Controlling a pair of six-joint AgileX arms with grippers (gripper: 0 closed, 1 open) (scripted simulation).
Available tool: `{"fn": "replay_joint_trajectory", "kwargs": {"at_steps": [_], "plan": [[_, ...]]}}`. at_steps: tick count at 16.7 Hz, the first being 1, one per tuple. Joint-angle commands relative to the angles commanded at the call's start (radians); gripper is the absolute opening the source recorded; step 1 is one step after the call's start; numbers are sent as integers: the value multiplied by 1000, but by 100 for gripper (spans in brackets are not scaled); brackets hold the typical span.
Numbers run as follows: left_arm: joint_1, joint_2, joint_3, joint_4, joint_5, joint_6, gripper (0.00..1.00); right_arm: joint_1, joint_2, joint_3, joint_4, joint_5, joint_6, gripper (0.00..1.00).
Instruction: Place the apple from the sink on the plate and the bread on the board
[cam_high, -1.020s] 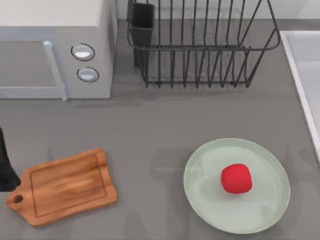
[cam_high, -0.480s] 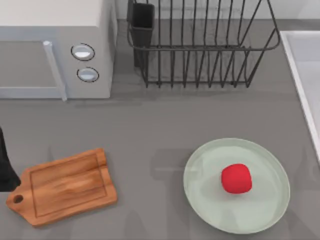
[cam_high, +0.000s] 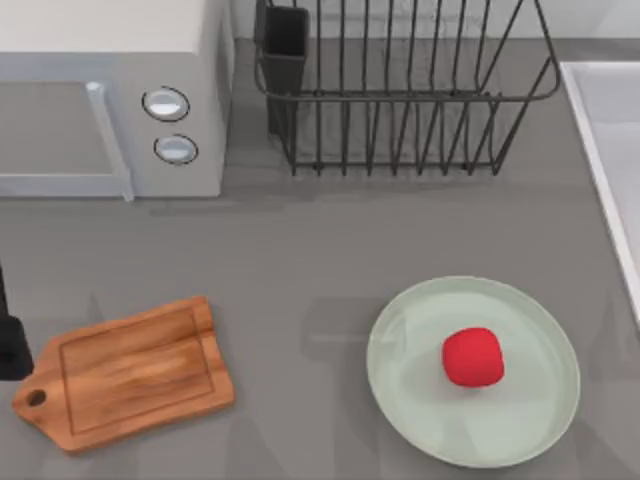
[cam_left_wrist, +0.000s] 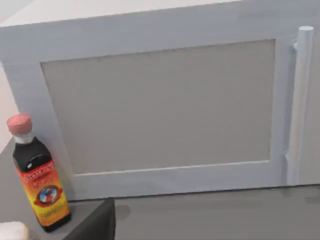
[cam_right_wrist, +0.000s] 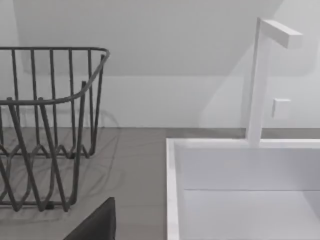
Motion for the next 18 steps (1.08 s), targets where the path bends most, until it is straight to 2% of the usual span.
{"fn": "replay_joint_trajectory", "kwargs": {"at_steps": [18], "plan": [[251,1306,839,-737,0,1033,100,0,0,0,0,0,0,100]]}}
